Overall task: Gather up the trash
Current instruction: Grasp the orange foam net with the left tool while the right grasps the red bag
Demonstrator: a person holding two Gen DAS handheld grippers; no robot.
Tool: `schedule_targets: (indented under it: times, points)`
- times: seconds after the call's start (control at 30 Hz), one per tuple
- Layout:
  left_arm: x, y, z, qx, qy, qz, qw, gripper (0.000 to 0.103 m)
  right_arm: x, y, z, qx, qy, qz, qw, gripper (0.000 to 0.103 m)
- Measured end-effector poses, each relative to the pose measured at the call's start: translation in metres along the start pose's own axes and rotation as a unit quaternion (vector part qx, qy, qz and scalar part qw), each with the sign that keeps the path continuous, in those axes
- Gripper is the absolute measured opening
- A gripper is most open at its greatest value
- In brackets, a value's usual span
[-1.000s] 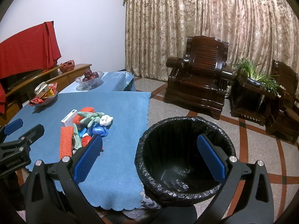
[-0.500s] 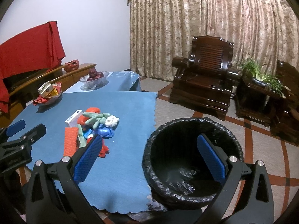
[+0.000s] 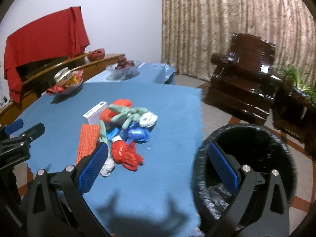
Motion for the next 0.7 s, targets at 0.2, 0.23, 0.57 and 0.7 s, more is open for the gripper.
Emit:
schedule_targets:
  times: [0.2,0.23,0.57,0.7]
  points:
    - [-0.014,0.015,0.042,-0.022,0.001,-0.002,0.9998,0.096,-0.020,0.016,0.061,-0.043,-0.018,-0.017,0.999,0.085]
    - [-0.015,0.017,0.048,-0.026,0.002,-0.001,0.9997,0.093,-0.024,0.018,0.071,-0.051,-0.021,-0.022,0.998,0.084]
    - [-0.005,0.037,0.088,-0.063,0.034,0.002,0.9974,0.080,-0.033,0.042,0.131,-0.121,-0.042,-0.032,0.991,0.068]
    - [0.005,0.041,0.097,-0.075,0.046,0.009,0.9961,0.076,-0.037,0.050,0.143,-0.154,-0.081,-0.028,0.984,0.038]
Point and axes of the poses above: each gripper's, at about its wrist camera, not at the fingertips, and z roughly the way its jaws point, x to its right, y to its underside, the point moved 6 cm from there along z, roughly the way its jaws point, and after that the axes turned 4 degrees about -x, right-handed, at the moved point
